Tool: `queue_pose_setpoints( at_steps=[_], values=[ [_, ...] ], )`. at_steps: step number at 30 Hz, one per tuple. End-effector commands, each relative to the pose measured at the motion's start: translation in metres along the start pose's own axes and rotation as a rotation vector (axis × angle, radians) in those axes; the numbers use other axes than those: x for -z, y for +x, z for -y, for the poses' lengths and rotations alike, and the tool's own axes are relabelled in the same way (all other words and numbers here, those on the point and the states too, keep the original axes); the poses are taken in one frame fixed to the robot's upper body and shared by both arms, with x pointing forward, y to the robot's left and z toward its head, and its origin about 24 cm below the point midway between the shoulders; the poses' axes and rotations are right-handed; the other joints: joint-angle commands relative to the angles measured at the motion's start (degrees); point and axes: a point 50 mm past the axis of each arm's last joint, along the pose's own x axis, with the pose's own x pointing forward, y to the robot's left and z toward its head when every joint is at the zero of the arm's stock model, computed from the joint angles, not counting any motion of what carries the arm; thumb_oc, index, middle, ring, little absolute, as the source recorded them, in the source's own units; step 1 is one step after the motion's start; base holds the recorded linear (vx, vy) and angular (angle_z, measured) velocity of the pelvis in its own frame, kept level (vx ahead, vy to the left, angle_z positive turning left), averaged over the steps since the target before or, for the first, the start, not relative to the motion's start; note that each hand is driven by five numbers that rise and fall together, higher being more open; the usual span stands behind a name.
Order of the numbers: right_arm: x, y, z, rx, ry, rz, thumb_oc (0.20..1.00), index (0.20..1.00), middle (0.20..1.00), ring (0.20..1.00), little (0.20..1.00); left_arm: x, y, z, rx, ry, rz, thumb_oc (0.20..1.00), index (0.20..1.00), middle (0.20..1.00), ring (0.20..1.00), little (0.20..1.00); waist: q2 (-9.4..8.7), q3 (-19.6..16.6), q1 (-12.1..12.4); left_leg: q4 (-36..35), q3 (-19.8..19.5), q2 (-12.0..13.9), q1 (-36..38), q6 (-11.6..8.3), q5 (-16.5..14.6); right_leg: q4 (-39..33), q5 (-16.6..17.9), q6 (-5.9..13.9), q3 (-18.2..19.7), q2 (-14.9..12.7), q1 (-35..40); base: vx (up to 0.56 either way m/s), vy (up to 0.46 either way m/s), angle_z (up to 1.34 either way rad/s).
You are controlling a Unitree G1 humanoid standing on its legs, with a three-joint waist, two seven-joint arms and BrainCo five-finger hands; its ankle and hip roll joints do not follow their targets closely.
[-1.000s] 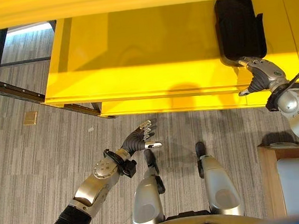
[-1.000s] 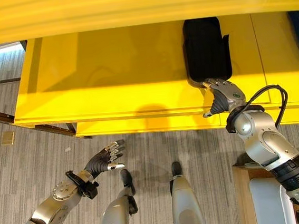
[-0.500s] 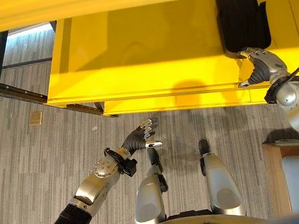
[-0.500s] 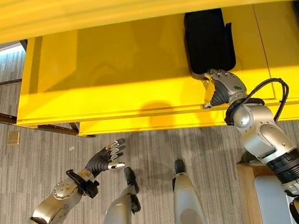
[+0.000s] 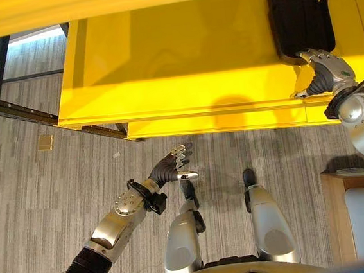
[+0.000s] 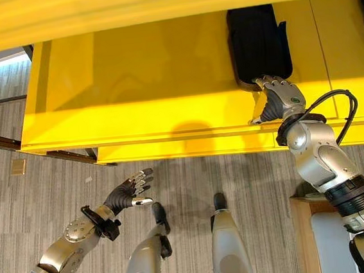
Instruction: Move parts from the plastic box to the shelf.
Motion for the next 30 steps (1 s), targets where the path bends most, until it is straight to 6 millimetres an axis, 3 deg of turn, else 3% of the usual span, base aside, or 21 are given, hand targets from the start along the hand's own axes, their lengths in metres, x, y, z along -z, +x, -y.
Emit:
queue_pose_setpoints(
  at_steps=[1, 16, 22, 27, 30],
  values=[
    [-0.013, 0.011, 0.028, 0.157, 0.031, 0.032, 1.000, 1.000, 1.000, 1.000, 1.000, -0.003, -0.006, 0.002, 0.017, 0.033, 0.026, 1.000, 1.000, 1.000, 1.000, 1.000, -2.27, -0.84, -0.71, 8.01, 2.34, 0.58, 1.18, 0.35, -9.77, -6.37, -0.38, -0.20, -2.49, -0.73, 5.86, 0.00, 0.000, 0.00],
    [-0.020, 0.018, 0.033, 0.169, 0.066, 0.056, 1.000, 1.000, 1.000, 1.000, 1.000, -0.003, -0.004, 0.003, 0.023, 0.033, 0.031, 1.000, 1.000, 1.000, 1.000, 1.000, -1.97, -1.21, -0.29, 7.30, 2.19, 0.32, 1.71, 0.31, -9.53, -6.58, -0.28, -0.19, -2.46, -0.72, 6.13, 0.00, 0.000, 0.00],
    [-0.024, 0.016, 0.037, 0.269, 0.165, 0.087, 1.000, 1.000, 1.000, 1.000, 1.000, -0.001, -0.005, 0.005, 0.020, 0.022, 0.038, 1.000, 1.000, 1.000, 1.000, 1.000, -1.78, -1.63, -0.35, 6.69, 2.36, 0.30, 2.78, 0.39, -9.62, -7.01, -0.36, -0.19, -2.47, -0.71, 7.01, 0.00, 0.014, 0.00],
    [-0.033, 0.005, 0.045, 0.369, 0.252, 0.169, 1.000, 1.000, 1.000, 1.000, 1.000, 0.000, -0.006, 0.009, 0.017, 0.004, 0.047, 1.000, 1.000, 1.000, 1.000, 1.000, -1.64, -2.54, -0.92, 5.89, 2.63, 0.04, 3.96, 0.49, -9.88, -7.78, -0.32, 0.05, -2.18, -0.69, 7.94, 0.03, 0.059, 0.00],
    [-0.039, -0.013, 0.049, 0.506, 0.284, 0.249, 1.000, 1.000, 1.000, 1.000, 1.000, 0.000, -0.005, 0.013, 0.001, -0.016, 0.062, 1.000, 1.000, 1.000, 1.000, 1.000, -1.46, -3.50, -1.81, 5.42, 2.86, -0.17, 5.02, 0.69, -10.34, -8.31, -0.34, 0.19, -1.62, -0.51, 8.68, 0.02, 0.079, 0.00]
  ],
)
